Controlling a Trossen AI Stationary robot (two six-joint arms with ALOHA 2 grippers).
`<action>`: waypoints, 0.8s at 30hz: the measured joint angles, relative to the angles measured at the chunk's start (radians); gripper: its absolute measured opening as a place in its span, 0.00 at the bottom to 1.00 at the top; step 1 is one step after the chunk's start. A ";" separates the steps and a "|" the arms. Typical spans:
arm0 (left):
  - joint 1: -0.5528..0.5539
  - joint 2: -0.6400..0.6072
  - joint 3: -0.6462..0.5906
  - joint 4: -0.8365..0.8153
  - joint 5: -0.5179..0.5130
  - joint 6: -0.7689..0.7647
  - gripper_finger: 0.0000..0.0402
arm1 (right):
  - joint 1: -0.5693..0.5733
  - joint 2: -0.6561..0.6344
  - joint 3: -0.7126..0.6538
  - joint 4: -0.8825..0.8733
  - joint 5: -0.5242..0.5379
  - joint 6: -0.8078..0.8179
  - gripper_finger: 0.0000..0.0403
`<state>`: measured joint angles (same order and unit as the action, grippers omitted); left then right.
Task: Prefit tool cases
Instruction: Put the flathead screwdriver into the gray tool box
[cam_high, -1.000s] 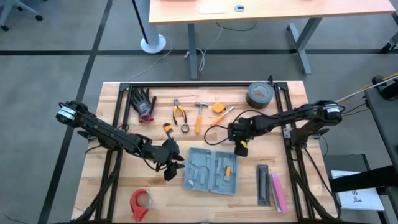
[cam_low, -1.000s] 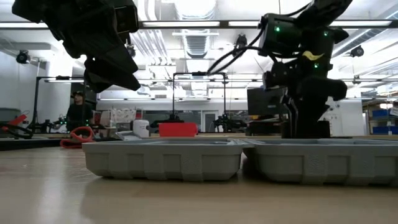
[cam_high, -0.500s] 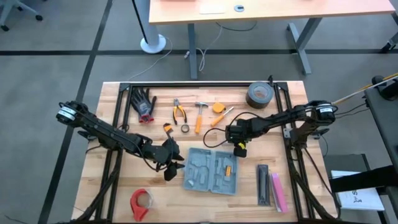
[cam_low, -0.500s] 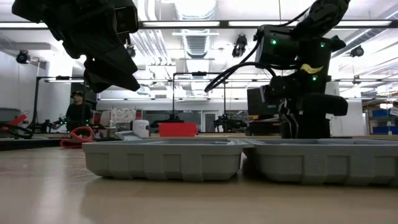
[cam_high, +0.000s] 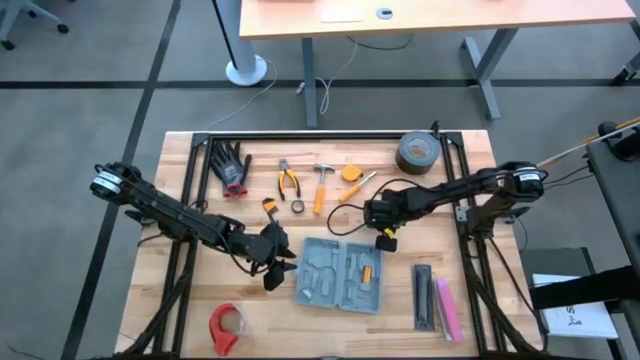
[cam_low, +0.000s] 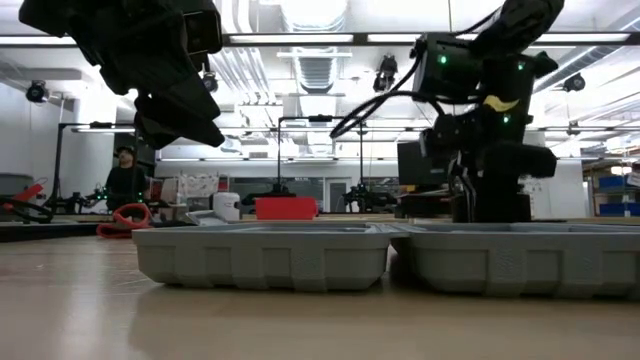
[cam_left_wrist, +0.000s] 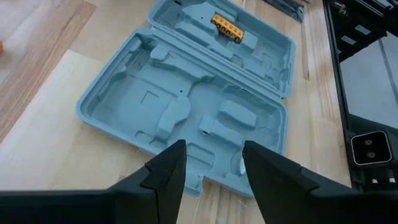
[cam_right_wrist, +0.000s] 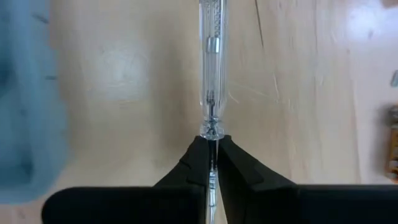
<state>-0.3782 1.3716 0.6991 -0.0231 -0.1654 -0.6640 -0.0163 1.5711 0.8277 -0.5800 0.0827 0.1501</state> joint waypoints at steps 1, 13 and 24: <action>0.000 0.000 0.000 0.000 0.000 0.000 0.42 | 0.007 -0.007 0.010 -0.015 -0.001 0.000 0.01; 0.000 0.000 0.000 0.000 0.021 0.011 0.40 | 0.221 0.010 0.215 -0.067 -0.004 -0.129 0.00; 0.000 -0.024 0.000 0.002 0.228 0.010 0.40 | 0.298 0.150 0.408 -0.110 -0.003 -0.336 0.00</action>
<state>-0.3786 1.3478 0.6991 -0.0209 0.0628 -0.6538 0.2815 1.7212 1.2360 -0.6902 0.0795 -0.1858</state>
